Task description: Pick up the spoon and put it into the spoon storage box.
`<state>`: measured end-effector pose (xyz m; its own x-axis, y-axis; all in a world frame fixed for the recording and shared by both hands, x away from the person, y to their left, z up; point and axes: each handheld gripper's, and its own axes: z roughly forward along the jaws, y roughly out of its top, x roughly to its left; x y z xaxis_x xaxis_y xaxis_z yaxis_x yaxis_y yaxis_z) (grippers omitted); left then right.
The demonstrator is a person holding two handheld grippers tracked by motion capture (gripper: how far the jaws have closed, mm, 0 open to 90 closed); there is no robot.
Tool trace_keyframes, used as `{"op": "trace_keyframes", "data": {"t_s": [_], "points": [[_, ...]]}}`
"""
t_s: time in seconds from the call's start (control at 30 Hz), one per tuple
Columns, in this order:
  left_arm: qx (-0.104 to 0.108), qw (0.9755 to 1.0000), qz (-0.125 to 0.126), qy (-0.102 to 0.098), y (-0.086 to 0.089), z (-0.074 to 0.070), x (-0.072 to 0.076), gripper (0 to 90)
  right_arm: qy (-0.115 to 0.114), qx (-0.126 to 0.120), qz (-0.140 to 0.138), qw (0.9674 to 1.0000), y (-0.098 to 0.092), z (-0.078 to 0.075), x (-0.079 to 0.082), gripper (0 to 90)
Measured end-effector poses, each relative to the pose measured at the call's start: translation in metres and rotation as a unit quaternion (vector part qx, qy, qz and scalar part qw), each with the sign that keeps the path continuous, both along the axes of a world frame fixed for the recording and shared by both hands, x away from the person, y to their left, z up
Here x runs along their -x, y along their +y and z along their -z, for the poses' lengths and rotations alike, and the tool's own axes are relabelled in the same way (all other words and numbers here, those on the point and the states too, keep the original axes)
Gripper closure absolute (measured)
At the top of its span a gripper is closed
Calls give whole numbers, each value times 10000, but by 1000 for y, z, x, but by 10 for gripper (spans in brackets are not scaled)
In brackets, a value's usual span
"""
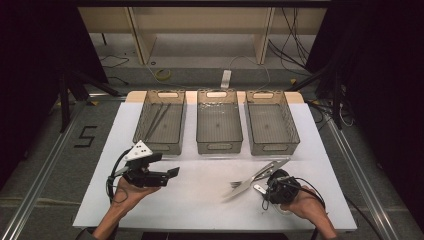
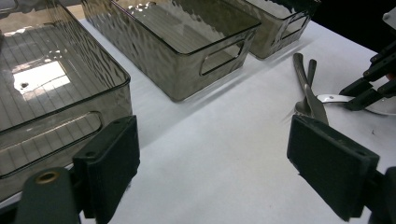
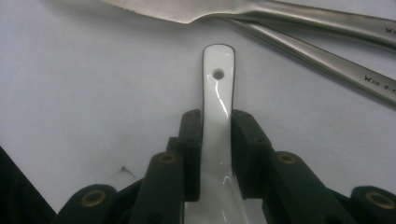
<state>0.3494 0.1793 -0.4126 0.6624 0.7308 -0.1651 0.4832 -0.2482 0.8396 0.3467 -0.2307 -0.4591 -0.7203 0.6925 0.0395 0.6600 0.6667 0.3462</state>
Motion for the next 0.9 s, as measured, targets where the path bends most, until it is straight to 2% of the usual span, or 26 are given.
{"op": "trace_keyframes", "data": {"t_s": [0.1, 0.17, 0.33, 0.6, 0.67, 0.83, 0.9], "points": [[-7, 10000, -18, -37, 1, -1, 0, 166, 24, -27, -69, 10000, -2, -2, 0, 755], [7, 10000, -22, -40, 2, -1, 0, 166, -76, -86, -134, 9998, -4, -8, 2, 757], [30, 10000, -51, -54, 2, -1, 0, 166, -172, -144, -196, 9996, -5, -14, 3, 759], [39, 9999, -74, -55, 4, -1, -1, 166, -347, -319, -199, 9987, -8, -26, 4, 759], [68, 9999, -85, -52, 4, -1, -1, 166, -446, -458, -181, 9978, -10, -36, 1, 760], [98, 9999, -94, -88, 6, -2, -2, 166, -590, -592, -131, 9964, -11, -48, -6, 760], [143, 9998, -115, -60, 6, -2, -2, 166, -707, -724, -157, 9947, -10, -56, -13, 760]]}}
